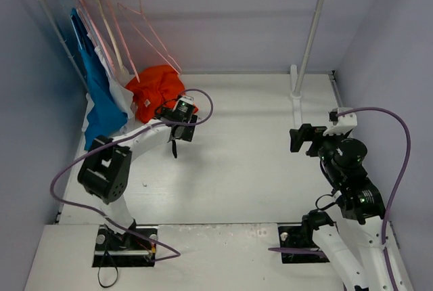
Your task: Place the t-shirt on the hanger
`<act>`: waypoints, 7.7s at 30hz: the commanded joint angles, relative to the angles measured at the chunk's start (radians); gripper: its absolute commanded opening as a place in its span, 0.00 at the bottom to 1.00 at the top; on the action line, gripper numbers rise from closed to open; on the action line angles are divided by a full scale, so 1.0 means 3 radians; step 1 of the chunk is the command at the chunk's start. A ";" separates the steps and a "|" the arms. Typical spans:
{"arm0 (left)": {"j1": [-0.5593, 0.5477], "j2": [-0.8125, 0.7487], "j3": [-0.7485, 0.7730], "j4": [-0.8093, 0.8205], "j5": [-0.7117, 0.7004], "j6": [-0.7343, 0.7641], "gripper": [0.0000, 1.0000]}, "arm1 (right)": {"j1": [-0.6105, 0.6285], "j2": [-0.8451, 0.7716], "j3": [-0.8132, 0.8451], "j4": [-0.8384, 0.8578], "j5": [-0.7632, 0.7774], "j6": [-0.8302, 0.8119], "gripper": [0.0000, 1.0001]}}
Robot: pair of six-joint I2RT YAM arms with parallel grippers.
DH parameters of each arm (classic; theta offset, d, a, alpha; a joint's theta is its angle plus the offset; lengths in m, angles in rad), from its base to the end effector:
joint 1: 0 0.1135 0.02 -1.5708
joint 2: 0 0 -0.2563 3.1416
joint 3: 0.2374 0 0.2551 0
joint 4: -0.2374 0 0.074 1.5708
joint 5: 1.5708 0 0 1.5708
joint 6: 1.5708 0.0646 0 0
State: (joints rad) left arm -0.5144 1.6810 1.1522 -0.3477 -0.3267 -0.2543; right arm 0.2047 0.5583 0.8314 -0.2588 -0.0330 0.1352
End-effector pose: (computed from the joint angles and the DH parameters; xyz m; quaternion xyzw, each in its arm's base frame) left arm 0.3402 -0.1684 0.1911 0.0655 0.9272 0.0159 0.3685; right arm 0.1599 0.0354 0.3759 -0.0361 0.7011 0.1318 0.6998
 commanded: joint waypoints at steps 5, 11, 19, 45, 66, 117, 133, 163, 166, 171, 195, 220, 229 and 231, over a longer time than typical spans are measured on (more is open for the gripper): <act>0.0104 0.0757 0.0709 0.0632 -0.0307 0.0244 0.79 | 0.0013 -0.0071 0.0092 -0.0001 0.0013 0.0086 1.00; 0.0369 0.1202 0.0960 0.0740 -0.0261 0.0152 0.70 | 0.0013 -0.0122 0.0107 -0.0068 0.0079 0.0101 1.00; 0.0559 0.1606 0.1512 0.0658 -0.0092 0.0162 0.70 | 0.0018 -0.0102 0.0163 -0.0083 0.0079 0.0147 1.00; -0.1864 0.0037 0.0235 -0.0154 0.0798 -0.0536 0.34 | 0.0013 0.0067 0.0394 0.0039 0.0059 -0.0103 1.00; -0.0776 -0.1063 -0.0907 0.0172 0.0736 -0.2144 0.54 | 0.0023 0.1033 0.0419 0.0080 -0.0626 -0.0098 0.79; -0.0428 -0.0500 -0.0619 0.0039 0.1253 -0.2236 0.57 | 0.0391 0.2510 0.0997 0.0433 -0.0237 -0.0052 0.47; -0.0637 -0.0296 -0.0962 0.0484 0.1544 -0.2522 0.40 | 0.0954 0.4075 0.1703 0.0852 -0.0202 -0.0231 0.43; -0.0627 -0.0521 -0.1049 0.0193 0.1376 -0.2379 0.00 | 0.1312 0.5175 0.2408 0.0878 0.0027 -0.0578 0.41; -0.0617 -0.0551 -0.1019 0.0126 0.1325 -0.2328 0.00 | 0.1312 0.5185 0.2424 0.0873 0.0100 -0.0609 0.25; -0.0581 -0.0633 -0.0911 -0.0042 0.1227 -0.2170 0.00 | 0.1312 0.5124 0.2393 0.0883 0.0360 -0.0706 0.00; -0.0515 -0.0955 0.3231 -0.1290 0.0547 0.0346 0.00 | 0.1337 0.2399 0.2875 0.1082 0.0683 -0.1259 0.00; -0.0515 -0.1656 -0.1279 0.0723 0.0669 -0.1013 0.08 | 0.1394 0.2009 -0.0087 0.0705 0.0959 0.1108 0.00; -0.0530 -0.1758 -0.1131 0.0480 0.0915 -0.1182 0.60 | 0.1450 0.1877 -0.0047 0.0689 0.0877 0.0982 0.49; -0.0530 -0.1799 -0.0973 0.0342 0.0839 -0.1198 0.60 | 0.1450 0.1846 0.0076 0.0684 0.0826 0.0808 0.54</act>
State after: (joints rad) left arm -0.6739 1.1950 0.7494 -0.2504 -0.0673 -0.5812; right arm 0.6304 1.1645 0.7788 -0.1093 0.2035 0.4332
